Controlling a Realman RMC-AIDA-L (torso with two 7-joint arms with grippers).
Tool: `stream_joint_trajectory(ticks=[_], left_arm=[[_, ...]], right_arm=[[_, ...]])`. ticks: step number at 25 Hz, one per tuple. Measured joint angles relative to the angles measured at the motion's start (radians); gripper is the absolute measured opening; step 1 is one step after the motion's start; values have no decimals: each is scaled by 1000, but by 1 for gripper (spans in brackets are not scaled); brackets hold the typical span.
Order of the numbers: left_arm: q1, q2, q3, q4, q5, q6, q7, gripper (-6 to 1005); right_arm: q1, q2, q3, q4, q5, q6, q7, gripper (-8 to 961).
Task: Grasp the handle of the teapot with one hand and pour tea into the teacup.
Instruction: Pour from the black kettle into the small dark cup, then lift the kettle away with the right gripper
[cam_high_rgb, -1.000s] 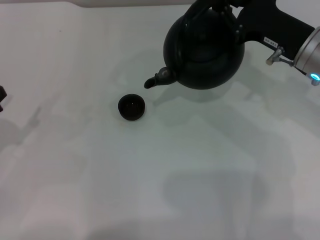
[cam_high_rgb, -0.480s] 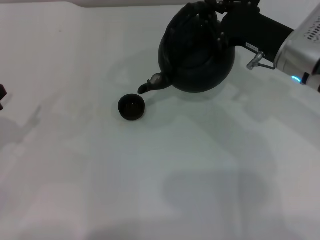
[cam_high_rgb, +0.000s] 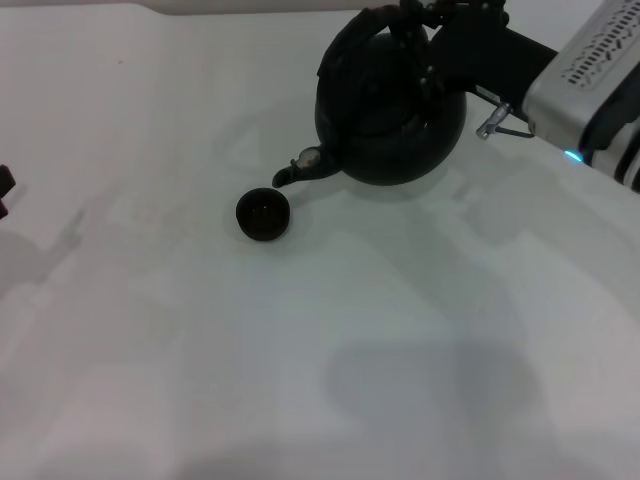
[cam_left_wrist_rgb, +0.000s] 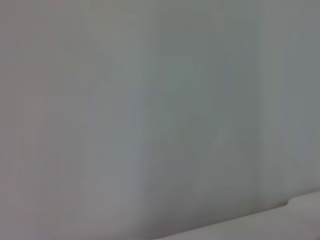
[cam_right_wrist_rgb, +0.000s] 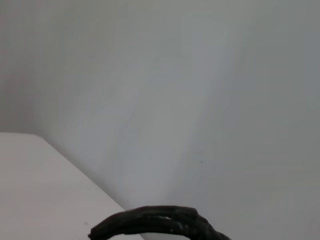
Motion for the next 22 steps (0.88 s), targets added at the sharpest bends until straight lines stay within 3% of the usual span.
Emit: stream_joint_trajectory(ticks=[22], left_arm=[[-5, 0, -12, 0, -1, -2, 1, 844]], right_arm=[[-19, 0, -125, -123, -7, 202, -87, 127]])
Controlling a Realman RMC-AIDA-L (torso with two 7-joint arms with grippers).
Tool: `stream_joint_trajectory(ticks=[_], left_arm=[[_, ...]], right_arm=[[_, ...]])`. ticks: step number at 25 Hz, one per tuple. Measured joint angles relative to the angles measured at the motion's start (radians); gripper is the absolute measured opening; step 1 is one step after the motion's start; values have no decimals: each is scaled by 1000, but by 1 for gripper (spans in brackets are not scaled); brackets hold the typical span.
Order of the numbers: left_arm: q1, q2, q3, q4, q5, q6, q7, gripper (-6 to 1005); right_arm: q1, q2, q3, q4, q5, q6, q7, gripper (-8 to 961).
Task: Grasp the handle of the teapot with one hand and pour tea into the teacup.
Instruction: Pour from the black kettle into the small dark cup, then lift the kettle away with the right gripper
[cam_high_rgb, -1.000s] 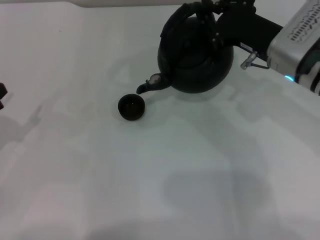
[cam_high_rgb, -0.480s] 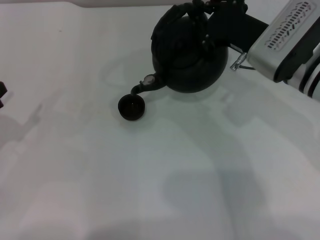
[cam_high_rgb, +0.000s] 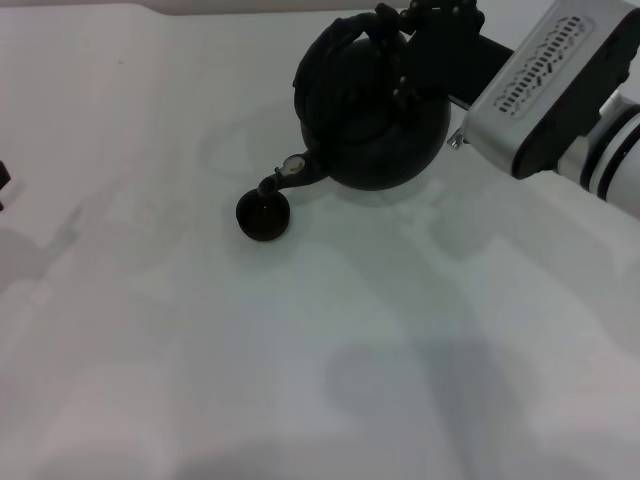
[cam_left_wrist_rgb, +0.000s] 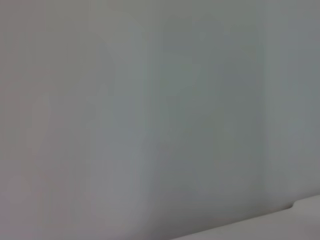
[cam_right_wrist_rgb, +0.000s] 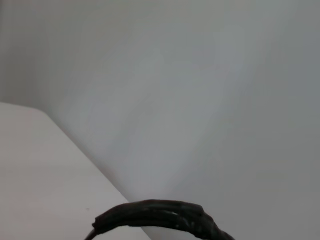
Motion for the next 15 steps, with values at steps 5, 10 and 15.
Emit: stream_joint_trajectory(ticks=[5, 10, 15], left_arm=[[-1, 0, 0, -1, -1, -2, 0, 844], [0, 0, 0, -2, -1, -3, 0, 844], [1, 0, -2, -2, -1, -3, 0, 844]], right_arm=[[-2, 0, -31, -27, -1, 72, -35, 125], [-2, 0, -41, -35, -1, 91, -41, 126], [-9, 0, -56, -61, -25, 98, -42, 124]])
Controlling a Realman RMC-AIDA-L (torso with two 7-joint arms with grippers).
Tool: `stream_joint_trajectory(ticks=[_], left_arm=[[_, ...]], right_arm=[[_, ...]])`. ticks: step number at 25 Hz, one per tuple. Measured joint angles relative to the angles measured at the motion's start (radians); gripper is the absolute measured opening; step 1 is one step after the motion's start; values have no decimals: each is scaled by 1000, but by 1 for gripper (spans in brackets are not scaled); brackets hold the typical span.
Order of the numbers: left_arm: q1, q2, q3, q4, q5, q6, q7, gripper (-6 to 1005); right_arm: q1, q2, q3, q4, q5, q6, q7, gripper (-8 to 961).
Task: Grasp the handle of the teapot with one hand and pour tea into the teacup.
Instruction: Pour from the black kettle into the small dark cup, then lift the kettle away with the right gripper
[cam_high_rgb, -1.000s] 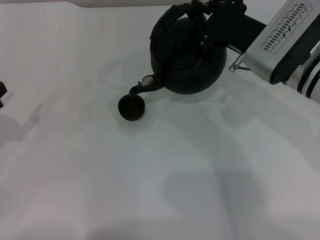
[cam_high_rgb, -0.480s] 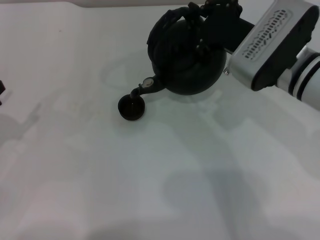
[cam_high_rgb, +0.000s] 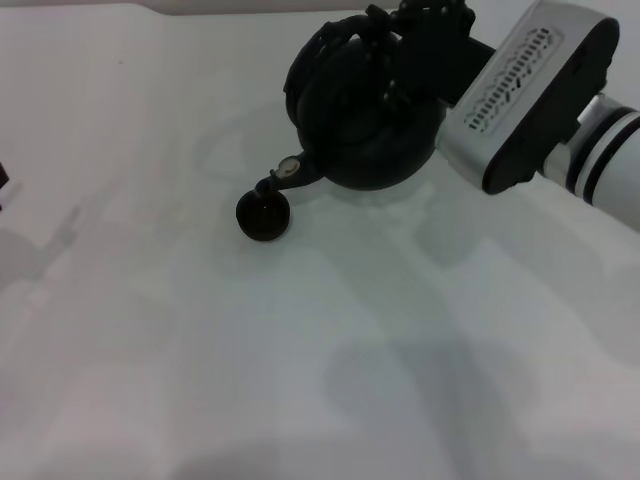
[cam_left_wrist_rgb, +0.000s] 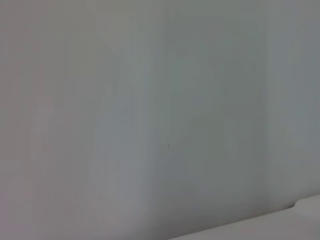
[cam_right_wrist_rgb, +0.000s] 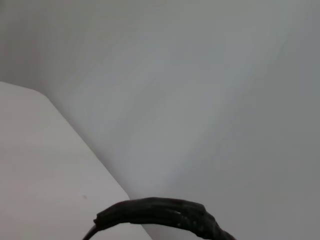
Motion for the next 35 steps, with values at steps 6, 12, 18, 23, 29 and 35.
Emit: stream_joint_trajectory(ticks=[6, 12, 18, 23, 29, 35], left_arm=[[-1, 0, 0, 0, 0, 0, 0, 844], [-1, 0, 0, 0, 0, 1, 1, 844], [2, -1, 0, 0, 0, 1, 2, 844], [3, -2, 0, 0, 0, 2, 2, 844], [3, -2, 0, 0, 0, 2, 2, 844], [2, -2, 0, -1, 0, 1, 3, 844]], right_arm=[[-12, 2, -32, -37, -52, 39, 0, 123], [-12, 2, -52, -41, -71, 75, 0, 124], [-11, 2, -51, -40, -76, 80, 0, 115], [-10, 2, -47, -32, -76, 80, 0, 114], [-9, 2, -40, -25, -76, 80, 0, 113], [-6, 2, -38, -16, -82, 91, 0, 113]])
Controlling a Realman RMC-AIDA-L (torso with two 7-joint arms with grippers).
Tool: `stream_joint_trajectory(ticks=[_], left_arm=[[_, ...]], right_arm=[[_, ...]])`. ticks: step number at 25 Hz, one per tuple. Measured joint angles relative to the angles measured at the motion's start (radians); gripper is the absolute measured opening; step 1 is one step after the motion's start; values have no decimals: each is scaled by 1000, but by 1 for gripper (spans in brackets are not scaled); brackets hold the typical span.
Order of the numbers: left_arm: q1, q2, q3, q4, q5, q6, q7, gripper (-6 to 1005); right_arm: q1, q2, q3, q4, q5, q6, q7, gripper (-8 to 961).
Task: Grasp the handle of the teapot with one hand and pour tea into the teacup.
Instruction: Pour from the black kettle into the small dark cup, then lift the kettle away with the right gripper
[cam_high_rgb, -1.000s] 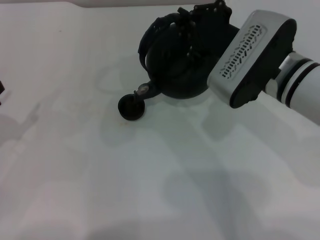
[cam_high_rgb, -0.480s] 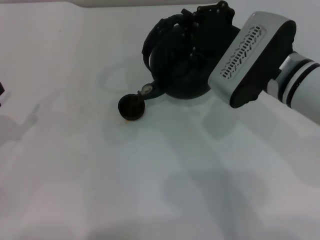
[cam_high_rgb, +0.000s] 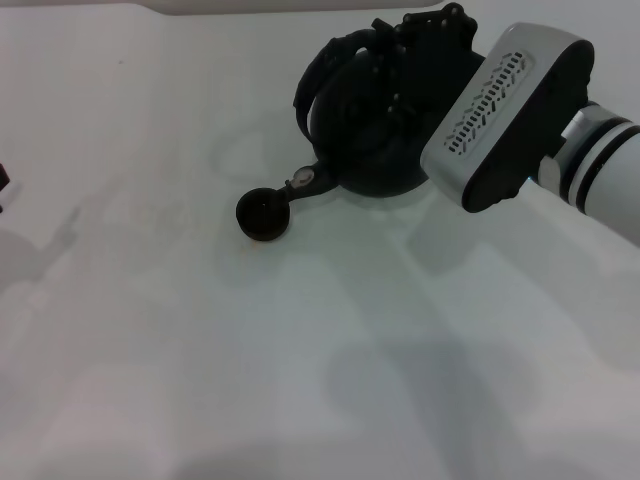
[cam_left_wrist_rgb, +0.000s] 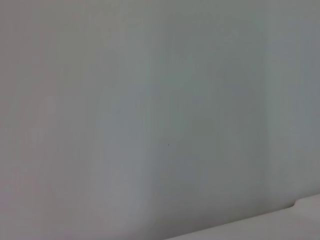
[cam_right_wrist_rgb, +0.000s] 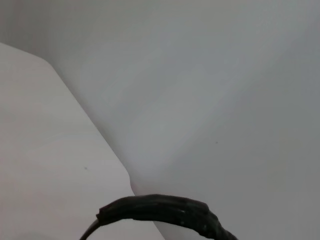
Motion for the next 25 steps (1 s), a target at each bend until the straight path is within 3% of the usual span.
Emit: stream_joint_trajectory(ticks=[25], left_arm=[[-7, 2, 0, 0, 0, -2, 0, 844]], right_arm=[[2, 0, -14, -11, -33, 53, 0, 112]])
